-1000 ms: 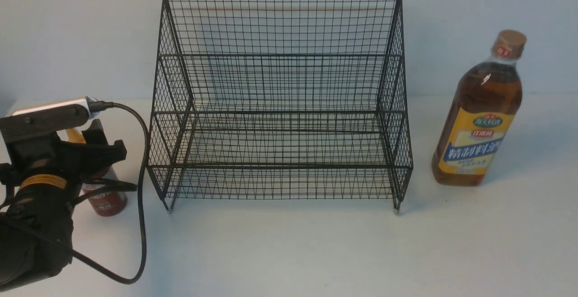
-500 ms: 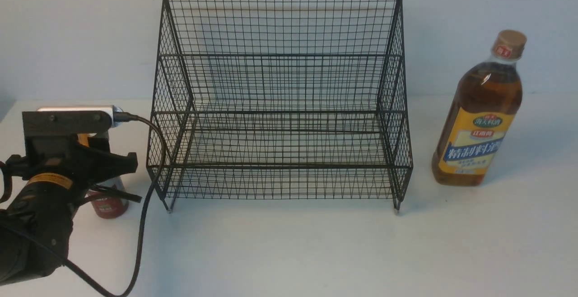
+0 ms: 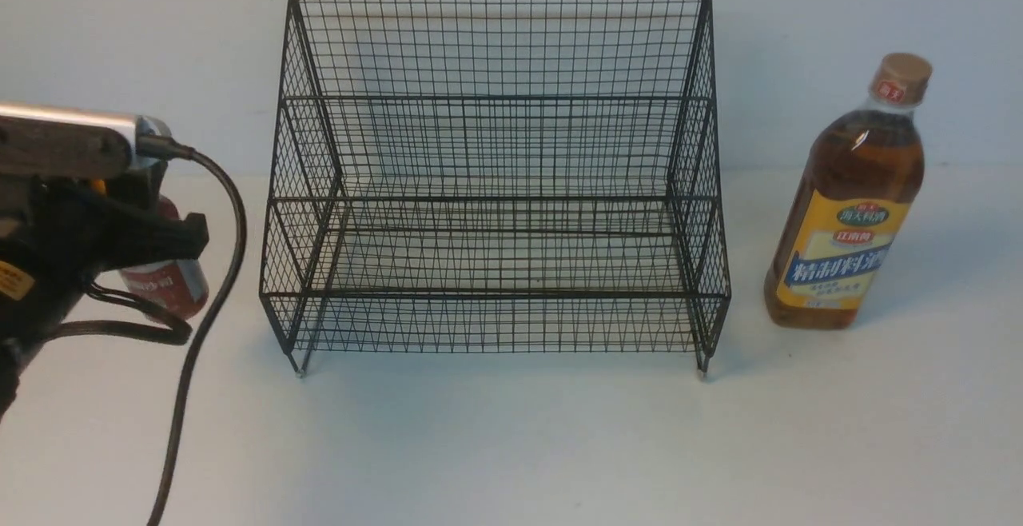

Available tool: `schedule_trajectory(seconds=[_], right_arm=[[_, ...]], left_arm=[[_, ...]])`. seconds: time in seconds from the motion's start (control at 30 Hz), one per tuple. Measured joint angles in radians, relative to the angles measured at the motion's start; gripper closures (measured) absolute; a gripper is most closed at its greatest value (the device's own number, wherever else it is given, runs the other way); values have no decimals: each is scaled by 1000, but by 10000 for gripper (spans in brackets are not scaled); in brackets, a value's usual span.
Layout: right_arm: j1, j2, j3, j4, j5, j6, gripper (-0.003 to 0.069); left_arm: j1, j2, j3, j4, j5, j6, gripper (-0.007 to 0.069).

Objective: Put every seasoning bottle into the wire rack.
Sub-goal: Use the left arm to put the condiment bottle back on the shelf

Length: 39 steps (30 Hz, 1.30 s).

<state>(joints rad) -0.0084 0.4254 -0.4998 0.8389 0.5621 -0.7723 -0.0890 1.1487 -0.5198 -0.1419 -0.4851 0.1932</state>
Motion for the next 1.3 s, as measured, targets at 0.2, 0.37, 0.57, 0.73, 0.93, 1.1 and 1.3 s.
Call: schedule_trajectory(seconds=[0.2, 0.37, 0.57, 0.73, 0.93, 1.1, 1.3], right_arm=[[0, 0, 0, 3, 8, 0, 673], [0, 0, 0, 17, 12, -1, 673], [0, 0, 0, 19, 23, -1, 673], [0, 0, 0, 22, 25, -1, 673], [0, 0, 0, 22, 30, -2, 673], [0, 0, 0, 22, 32, -4, 673], [0, 0, 0, 22, 35, -4, 673]], left_arm=[[-31, -139, -62, 1, 80, -34, 364], [-144, -145, -100, 1, 102, -83, 364], [-268, -67, -112, -17, 110, -86, 364], [-301, 62, -114, -71, 27, -57, 364], [-301, 169, -120, -142, -80, -39, 364], [-301, 254, -127, -198, -186, -9, 364], [-302, 310, -139, -199, -241, 0, 364]])
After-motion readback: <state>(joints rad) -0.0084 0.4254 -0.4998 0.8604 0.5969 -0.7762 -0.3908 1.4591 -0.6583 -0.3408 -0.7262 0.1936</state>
